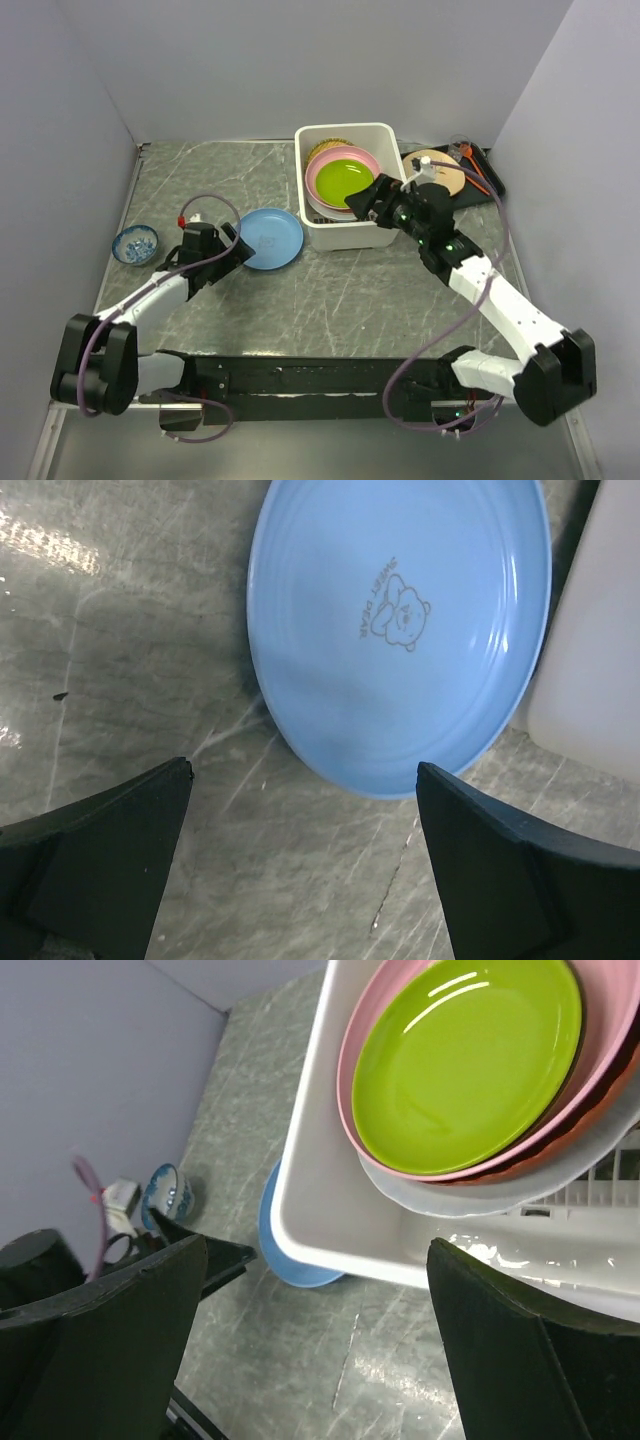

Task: Place the plates into the plastic bin on the countertop
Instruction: Pick up the plate at the center of the board.

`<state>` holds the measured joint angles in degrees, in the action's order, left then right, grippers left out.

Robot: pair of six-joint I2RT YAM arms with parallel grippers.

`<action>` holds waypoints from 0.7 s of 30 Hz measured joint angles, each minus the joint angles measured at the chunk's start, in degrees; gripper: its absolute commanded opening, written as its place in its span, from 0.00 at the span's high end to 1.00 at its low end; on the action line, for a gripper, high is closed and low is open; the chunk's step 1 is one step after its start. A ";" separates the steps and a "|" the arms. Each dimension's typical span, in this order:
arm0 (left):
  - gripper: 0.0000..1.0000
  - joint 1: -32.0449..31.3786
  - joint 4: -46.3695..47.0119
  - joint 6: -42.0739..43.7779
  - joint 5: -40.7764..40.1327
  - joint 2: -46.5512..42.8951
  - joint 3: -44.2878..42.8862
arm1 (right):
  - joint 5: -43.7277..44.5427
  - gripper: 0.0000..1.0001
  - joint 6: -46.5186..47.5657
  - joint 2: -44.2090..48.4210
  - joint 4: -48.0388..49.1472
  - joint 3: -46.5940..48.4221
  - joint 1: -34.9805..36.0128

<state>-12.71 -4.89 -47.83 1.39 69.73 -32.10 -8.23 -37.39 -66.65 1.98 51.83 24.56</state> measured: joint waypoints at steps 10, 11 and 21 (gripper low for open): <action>0.08 0.00 4.72 -1.38 0.68 7.69 -0.72 | 2.23 0.02 0.46 6.51 -1.90 -3.30 0.07; 0.10 0.00 4.70 -1.36 0.44 8.66 -1.16 | 2.21 0.02 0.44 6.29 -2.16 -3.41 0.07; 0.62 0.04 5.92 -0.98 -4.35 16.68 -6.29 | 1.11 0.02 -0.04 1.75 -1.46 -3.39 0.07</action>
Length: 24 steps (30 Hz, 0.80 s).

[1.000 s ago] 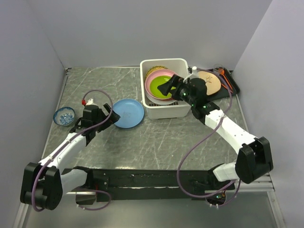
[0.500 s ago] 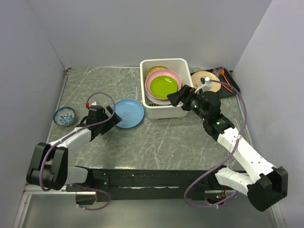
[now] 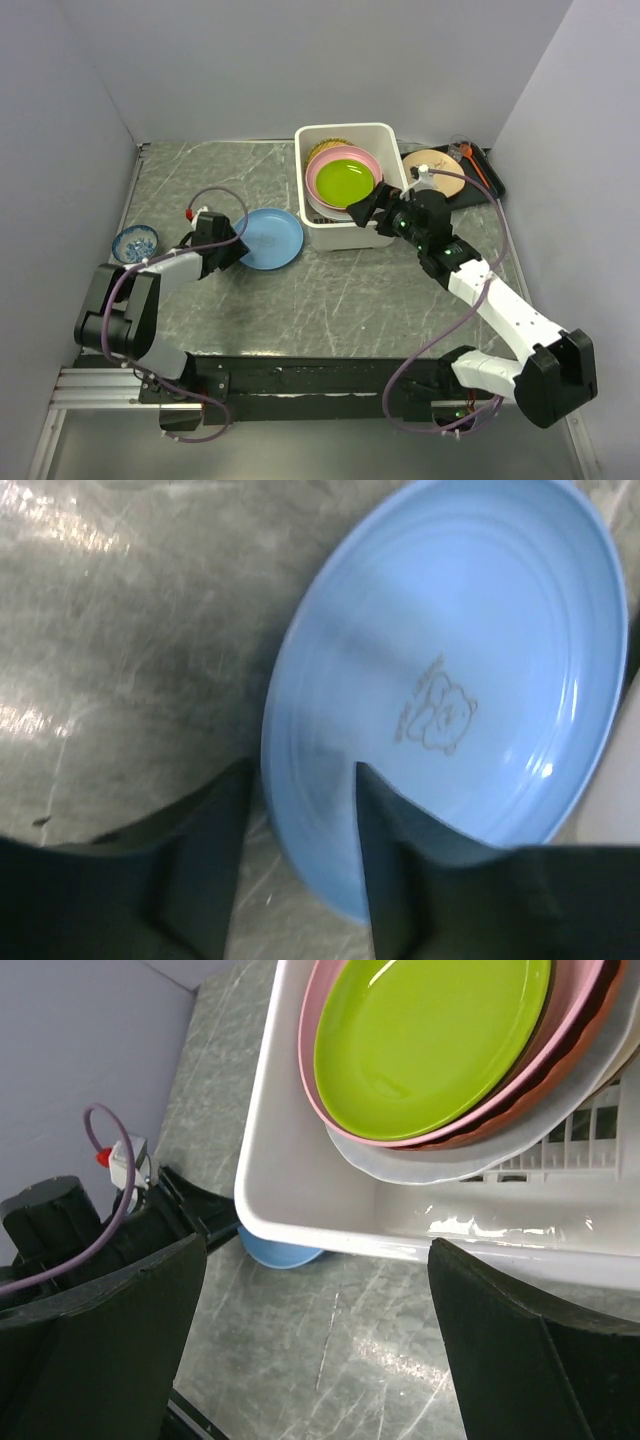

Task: Place the plates into the plastic bin on the countertop
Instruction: Pick up the plate at the center of the board.

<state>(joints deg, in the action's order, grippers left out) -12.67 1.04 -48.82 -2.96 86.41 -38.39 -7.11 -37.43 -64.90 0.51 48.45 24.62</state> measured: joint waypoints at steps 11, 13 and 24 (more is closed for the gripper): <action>0.99 0.13 1.79 1.31 -0.98 6.95 -5.22 | -0.98 0.02 -0.63 -1.86 1.22 -0.79 0.57; 0.99 0.13 1.73 1.27 -1.01 6.86 -5.22 | -0.72 0.02 -0.63 0.15 1.09 -1.88 0.63; 0.99 0.11 -5.05 1.07 -3.10 0.17 -4.04 | 0.33 0.02 -0.66 7.41 -0.66 -3.87 0.63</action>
<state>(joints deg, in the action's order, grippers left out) -12.56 -4.01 -47.75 -6.07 86.59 -42.44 -6.79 -38.09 -57.49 -0.14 44.58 25.26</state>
